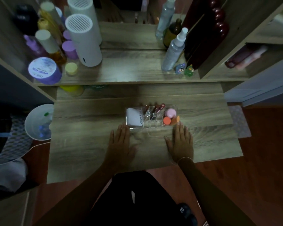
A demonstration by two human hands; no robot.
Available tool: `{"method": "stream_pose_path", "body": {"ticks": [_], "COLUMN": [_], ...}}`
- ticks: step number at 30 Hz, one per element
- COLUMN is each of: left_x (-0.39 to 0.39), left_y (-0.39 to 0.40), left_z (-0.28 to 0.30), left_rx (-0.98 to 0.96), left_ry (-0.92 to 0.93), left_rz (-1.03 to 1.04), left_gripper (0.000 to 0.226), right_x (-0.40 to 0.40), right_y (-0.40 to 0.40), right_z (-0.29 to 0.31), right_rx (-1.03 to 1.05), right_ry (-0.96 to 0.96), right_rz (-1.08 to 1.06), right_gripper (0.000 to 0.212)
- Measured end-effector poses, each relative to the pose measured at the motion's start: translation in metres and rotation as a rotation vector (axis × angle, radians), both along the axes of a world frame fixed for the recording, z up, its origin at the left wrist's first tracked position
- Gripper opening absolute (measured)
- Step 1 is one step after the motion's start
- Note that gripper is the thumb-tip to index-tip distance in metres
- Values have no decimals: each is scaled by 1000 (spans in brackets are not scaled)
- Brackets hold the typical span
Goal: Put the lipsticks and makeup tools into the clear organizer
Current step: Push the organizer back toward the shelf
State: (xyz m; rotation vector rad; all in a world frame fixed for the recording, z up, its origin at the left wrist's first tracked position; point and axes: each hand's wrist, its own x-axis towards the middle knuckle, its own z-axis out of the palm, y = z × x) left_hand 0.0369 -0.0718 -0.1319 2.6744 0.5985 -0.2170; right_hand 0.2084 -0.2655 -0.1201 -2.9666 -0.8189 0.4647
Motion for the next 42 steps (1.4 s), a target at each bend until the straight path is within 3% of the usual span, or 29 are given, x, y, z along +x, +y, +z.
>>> {"method": "stream_pose_path", "body": {"ticks": [15,42], "left_x": [59,182], "left_y": [-44,-125], "left_z": [2,7], "left_rx": [-22,-39], "left_ry": [-32,17], "left_rz": [-30,7], "left_gripper": [78,84], "right_x": [40,171], "right_y": [-45,-119], "right_z": [18,3], "right_rx": [-47,47], "right_ry": [-4,-5], "right_rz": [-130,-115], "right_gripper": [72,71]}}
